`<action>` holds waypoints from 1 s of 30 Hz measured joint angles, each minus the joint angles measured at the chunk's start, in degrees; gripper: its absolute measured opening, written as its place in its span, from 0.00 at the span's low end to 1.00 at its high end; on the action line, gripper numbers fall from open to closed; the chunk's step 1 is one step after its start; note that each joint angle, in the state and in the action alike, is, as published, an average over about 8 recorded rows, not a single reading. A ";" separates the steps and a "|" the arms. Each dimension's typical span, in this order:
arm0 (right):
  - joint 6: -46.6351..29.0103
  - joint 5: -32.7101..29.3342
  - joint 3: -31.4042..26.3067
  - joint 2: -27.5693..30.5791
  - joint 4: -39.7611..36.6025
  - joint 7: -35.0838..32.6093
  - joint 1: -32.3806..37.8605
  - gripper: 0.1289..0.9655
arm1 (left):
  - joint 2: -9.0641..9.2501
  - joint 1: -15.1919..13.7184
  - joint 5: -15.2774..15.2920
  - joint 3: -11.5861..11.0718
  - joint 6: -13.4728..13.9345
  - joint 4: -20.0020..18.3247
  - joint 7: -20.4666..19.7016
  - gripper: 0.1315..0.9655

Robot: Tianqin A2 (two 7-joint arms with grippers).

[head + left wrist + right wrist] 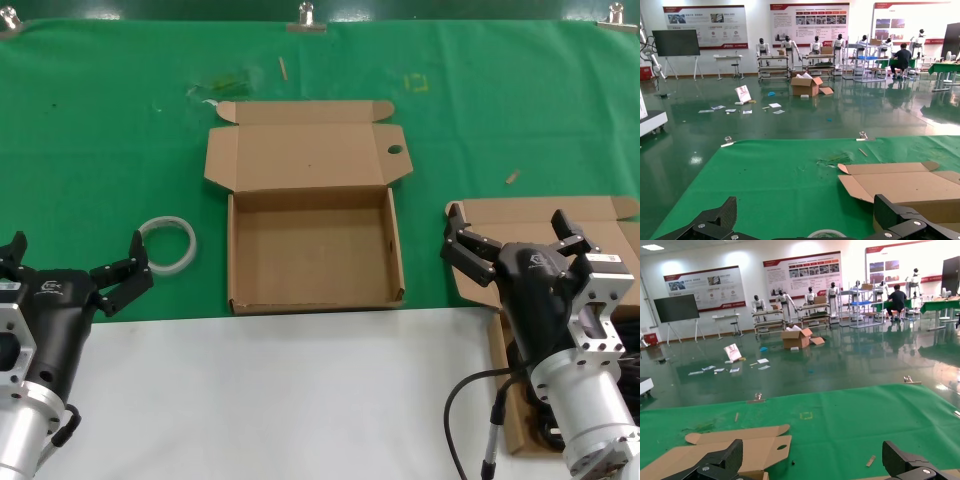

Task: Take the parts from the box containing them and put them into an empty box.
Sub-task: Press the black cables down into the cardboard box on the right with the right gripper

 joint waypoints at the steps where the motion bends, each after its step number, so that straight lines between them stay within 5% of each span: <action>1: 0.00 0.00 0.00 0.00 0.00 0.00 0.00 1.00 | 0.00 0.00 0.00 0.00 0.00 0.00 0.00 1.00; 30: 0.00 0.00 0.00 0.00 0.00 0.00 0.00 1.00 | 0.00 0.00 0.00 0.00 0.00 0.00 0.02 1.00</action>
